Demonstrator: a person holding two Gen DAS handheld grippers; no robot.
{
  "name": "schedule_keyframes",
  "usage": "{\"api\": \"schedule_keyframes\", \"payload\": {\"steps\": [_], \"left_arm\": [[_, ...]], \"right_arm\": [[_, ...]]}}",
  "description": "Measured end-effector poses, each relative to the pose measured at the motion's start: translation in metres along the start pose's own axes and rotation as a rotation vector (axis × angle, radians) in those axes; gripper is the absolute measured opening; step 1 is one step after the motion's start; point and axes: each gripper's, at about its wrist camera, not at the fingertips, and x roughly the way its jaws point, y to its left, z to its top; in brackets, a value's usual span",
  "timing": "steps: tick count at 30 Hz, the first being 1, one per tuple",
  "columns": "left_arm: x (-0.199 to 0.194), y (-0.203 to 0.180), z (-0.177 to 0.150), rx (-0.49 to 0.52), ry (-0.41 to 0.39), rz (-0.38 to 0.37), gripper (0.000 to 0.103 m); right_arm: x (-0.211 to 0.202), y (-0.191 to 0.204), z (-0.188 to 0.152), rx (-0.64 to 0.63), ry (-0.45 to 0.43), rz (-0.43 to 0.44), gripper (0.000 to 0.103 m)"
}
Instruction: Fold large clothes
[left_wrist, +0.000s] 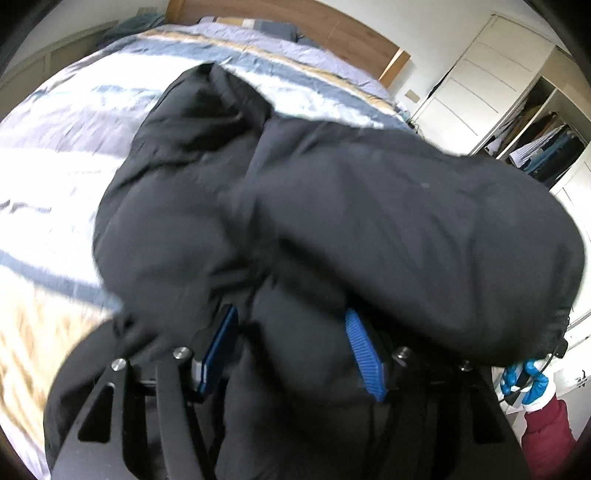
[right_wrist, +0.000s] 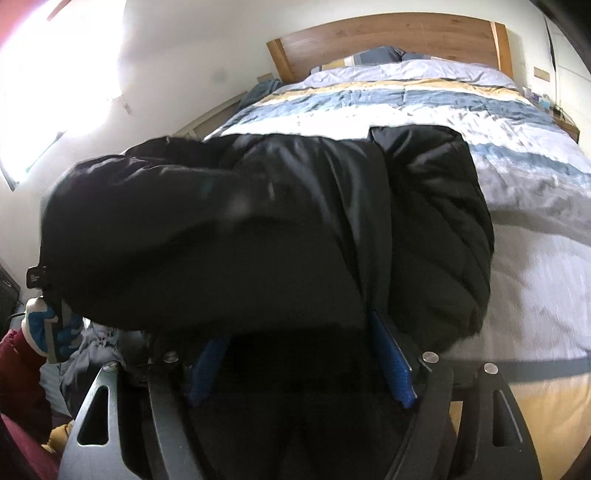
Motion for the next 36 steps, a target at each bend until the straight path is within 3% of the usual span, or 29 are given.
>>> {"api": "schedule_keyframes", "payload": {"steps": [5, 11, 14, 21, 24, 31, 36], "left_arm": [[-0.037, 0.015, -0.026, -0.030, -0.023, 0.017, 0.059], [-0.086, -0.009, -0.006, 0.022, -0.135, 0.005, 0.059], [-0.088, -0.032, 0.015, 0.047, -0.169, -0.019, 0.059], [-0.049, -0.078, 0.044, 0.110, -0.182, -0.063, 0.059], [-0.028, -0.088, 0.042, 0.150, -0.166, -0.030, 0.059], [0.033, -0.067, 0.014, 0.189, -0.117, 0.044, 0.059], [0.065, -0.061, -0.007, 0.232, -0.091, 0.064, 0.060]], "right_arm": [[-0.020, 0.001, -0.020, 0.021, 0.010, -0.025, 0.075], [-0.060, 0.012, -0.004, 0.006, -0.067, -0.048, 0.076], [-0.069, 0.031, 0.019, -0.030, -0.112, -0.027, 0.079], [-0.044, 0.075, 0.048, -0.107, -0.120, 0.019, 0.080], [-0.026, 0.079, 0.051, -0.126, -0.092, 0.026, 0.080], [0.026, 0.057, 0.020, -0.138, 0.039, -0.017, 0.080], [0.056, 0.041, -0.011, -0.148, 0.077, -0.054, 0.081]]}}
